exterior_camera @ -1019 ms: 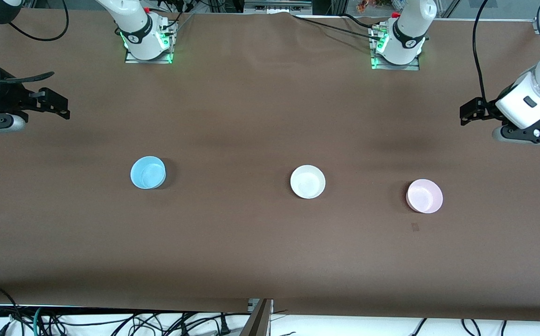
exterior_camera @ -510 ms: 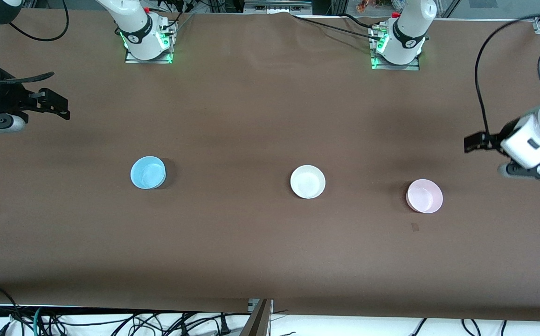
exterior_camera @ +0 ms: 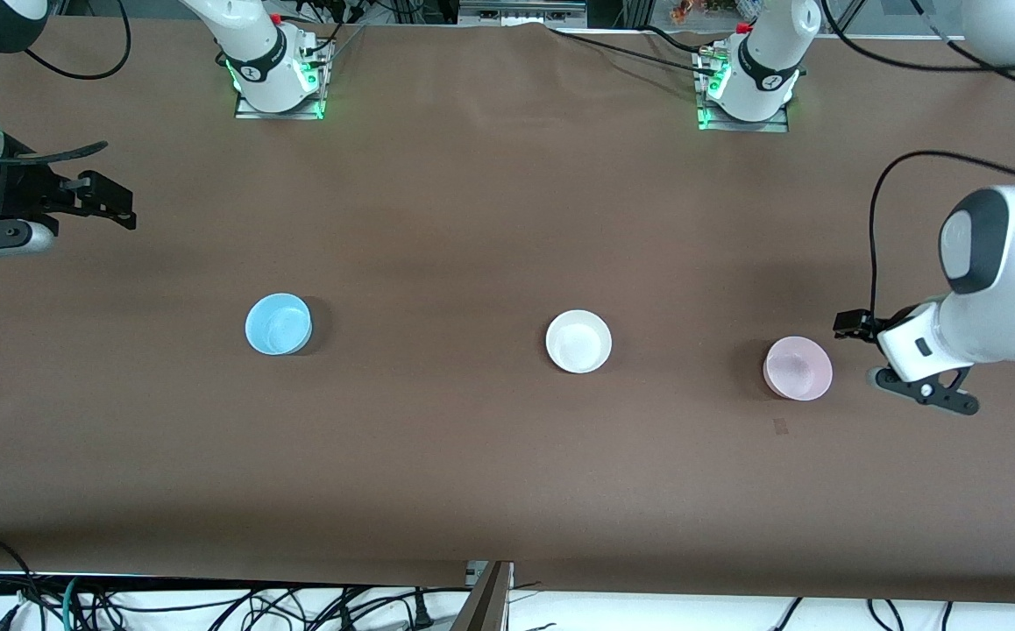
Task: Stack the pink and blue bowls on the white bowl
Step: 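Reach the left gripper down toward the pink bowl's rim, then grasp the pink bowl with the left gripper while the right gripper reaches the blue bowl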
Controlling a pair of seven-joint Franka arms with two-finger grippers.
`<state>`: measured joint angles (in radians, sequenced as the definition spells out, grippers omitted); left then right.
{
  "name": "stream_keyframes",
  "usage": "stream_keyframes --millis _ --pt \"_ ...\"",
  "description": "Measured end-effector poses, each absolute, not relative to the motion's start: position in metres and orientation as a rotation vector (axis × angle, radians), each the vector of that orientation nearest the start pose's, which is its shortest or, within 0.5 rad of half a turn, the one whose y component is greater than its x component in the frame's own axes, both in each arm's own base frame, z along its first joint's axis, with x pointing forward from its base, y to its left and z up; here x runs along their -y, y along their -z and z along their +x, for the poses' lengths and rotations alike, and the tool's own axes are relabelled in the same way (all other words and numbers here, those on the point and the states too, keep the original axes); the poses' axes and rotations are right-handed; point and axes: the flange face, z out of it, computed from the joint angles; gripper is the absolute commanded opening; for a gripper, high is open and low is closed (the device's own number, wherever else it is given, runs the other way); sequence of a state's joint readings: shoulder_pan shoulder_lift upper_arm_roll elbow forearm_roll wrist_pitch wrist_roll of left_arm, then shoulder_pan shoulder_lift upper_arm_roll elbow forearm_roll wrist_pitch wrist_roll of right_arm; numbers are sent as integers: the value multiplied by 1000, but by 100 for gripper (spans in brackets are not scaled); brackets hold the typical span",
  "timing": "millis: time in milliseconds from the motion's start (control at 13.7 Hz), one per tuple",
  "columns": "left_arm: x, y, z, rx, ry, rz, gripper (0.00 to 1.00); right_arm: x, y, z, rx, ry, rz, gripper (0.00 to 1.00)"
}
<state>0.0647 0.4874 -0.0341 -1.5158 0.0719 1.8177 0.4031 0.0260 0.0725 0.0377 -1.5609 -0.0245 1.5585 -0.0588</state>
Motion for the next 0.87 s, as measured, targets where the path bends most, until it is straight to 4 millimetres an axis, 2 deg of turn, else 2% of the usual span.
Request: stream_keyframes --millis 218,364,728,801,874 --pt "-57 -318 684 -929 -244 -2999 100 -40 -578 576 212 -144 -3153 100" --pt "-70 -289 692 -1081 -194 -2952 100 -40 -571 579 212 -163 -3152 100" --pt "-71 -217 696 -1201 -186 -2919 100 -39 -556 586 211 -198 -3149 100" --pt "-69 -210 696 -1211 -191 -2919 93 -39 -550 588 211 -212 -3148 100" --pt "-67 -206 695 -1221 -195 -2919 73 -39 -540 591 209 -237 -3146 100"
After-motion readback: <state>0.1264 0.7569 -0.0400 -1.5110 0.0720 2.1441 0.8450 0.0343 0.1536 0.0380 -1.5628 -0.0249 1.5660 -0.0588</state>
